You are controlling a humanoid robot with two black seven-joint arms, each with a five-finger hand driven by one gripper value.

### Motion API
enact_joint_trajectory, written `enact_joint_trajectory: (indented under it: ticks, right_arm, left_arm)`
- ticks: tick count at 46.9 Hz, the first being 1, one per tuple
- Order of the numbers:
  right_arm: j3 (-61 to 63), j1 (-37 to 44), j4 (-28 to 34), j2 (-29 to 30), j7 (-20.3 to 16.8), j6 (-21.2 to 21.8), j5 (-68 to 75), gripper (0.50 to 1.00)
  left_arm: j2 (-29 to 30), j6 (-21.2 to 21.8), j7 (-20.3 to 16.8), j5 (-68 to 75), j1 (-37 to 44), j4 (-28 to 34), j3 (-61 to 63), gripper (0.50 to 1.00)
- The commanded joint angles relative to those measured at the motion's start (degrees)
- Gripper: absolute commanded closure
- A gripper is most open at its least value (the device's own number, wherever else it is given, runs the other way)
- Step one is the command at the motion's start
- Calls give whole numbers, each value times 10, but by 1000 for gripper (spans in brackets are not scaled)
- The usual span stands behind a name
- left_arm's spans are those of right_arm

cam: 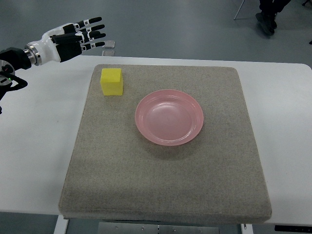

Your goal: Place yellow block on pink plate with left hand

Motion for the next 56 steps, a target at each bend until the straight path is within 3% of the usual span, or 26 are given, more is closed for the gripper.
enact_joint_trajectory:
  ticks: [1, 11, 26, 34, 45, 56]
  right_arm:
    - [0, 0, 0, 0, 0, 0, 0, 576]
    - [0, 0, 0, 0, 0, 0, 0, 576]
    - [0, 0, 0, 0, 0, 0, 0, 576]
    - [0, 0, 0, 0, 0, 0, 0, 576]
    - [0, 0, 0, 0, 0, 0, 0, 576]
    - [0, 0, 0, 0, 0, 0, 0, 576]
  left_arm:
    - [0, 2, -24, 99, -6, 0, 0, 506]
    - [-1, 9, -78, 314, -22, -17, 6, 506]
    - [-10, 24, -81, 543, -44, -48, 11, 506]
    - [-35, 26, -81, 606, -47, -52, 18, 508]
    - [-68, 69, -81, 701, -51, -53, 31, 506]
    - [-77, 73, -81, 738, -51, -51, 45, 506]
